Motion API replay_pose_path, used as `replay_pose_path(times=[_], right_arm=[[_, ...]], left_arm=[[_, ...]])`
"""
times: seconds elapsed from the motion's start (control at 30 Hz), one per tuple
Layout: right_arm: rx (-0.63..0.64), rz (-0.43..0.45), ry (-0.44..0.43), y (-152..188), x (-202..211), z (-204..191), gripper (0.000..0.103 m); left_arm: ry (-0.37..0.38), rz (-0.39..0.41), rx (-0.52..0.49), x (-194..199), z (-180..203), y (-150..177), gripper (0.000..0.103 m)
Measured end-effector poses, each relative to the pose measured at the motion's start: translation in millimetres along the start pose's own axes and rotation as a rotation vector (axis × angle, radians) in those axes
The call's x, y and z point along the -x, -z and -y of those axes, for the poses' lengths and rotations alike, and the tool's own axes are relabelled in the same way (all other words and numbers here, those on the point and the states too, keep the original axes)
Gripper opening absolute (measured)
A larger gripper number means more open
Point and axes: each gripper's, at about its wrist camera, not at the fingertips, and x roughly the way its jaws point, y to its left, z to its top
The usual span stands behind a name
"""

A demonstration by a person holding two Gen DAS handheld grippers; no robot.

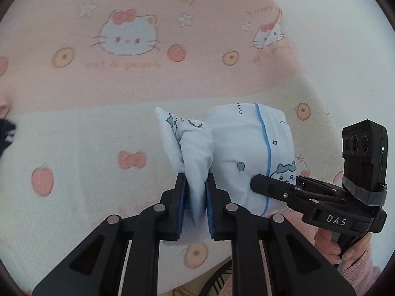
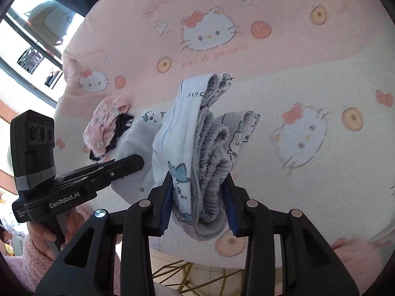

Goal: Fold clothes

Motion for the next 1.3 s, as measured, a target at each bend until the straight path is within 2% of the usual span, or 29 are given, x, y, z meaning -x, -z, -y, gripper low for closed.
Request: replay_pose_path(times=[0.13, 0.27, 0.37, 0.5, 0.67, 0.77, 0.8, 0.87, 1.0, 1.07, 1.13, 1.27, 1.3], right_arm=[[-0.024, 0.017, 0.098, -39.2, 22.9, 48.7, 0.037], [0.007, 0.011, 0.197, -76.6, 30.6, 93.8, 0.037], [0.028, 0.009, 0.262, -101.9, 21.5, 125.7, 0.037], [0.0, 0.005, 0.274, -124.3, 0.2, 172.1, 0.037], [-0.057, -0.02, 0.289, -135.3, -40.2, 230.4, 0.038], [-0.138, -0.048, 0.304, -132.4, -64.8, 270.5, 0.041], [-0.176, -0.056, 0.291, -130.5, -69.2, 283.8, 0.042], [-0.244, -0.033, 0.197, -126.6, -63.6, 301.7, 0.043], [-0.143, -0.032, 0.249, -130.0, -60.2, 290.2, 0.043], [-0.084, -0.034, 0.284, -132.1, -58.8, 282.9, 0.043], [-0.026, -0.035, 0.318, -134.2, -57.5, 275.6, 0.043], [0.092, -0.038, 0.386, -138.3, -54.8, 261.0, 0.037], [0.11, -0.066, 0.415, -136.4, -62.6, 265.3, 0.035]], left_arm=[[0.015, -0.006, -0.053, -46.1, 50.3, -47.7, 0.016], [0.02, -0.078, -0.021, -116.8, 73.7, -84.5, 0.016], [0.03, -0.068, -0.021, -155.4, 87.5, -101.7, 0.016], [0.032, -0.078, -0.001, -205.0, 90.3, -112.5, 0.016], [0.031, -0.085, 0.048, -256.0, 75.5, -107.0, 0.016], [-0.021, -0.128, 0.064, -281.0, 59.0, -101.2, 0.016], [-0.02, -0.147, 0.081, -284.5, 52.3, -99.9, 0.016], [0.007, -0.119, 0.098, -276.2, 45.7, -100.0, 0.016], [-0.01, 0.048, -0.005, -241.6, 63.4, -104.6, 0.016], [0.022, 0.025, -0.058, -245.6, 76.9, -105.1, 0.016], [0.043, -0.037, -0.114, -261.9, 89.8, -101.4, 0.016], [-0.021, -0.142, -0.238, -301.5, 93.6, -94.5, 0.014], [-0.028, -0.154, -0.248, -304.7, 89.6, -96.6, 0.012]])
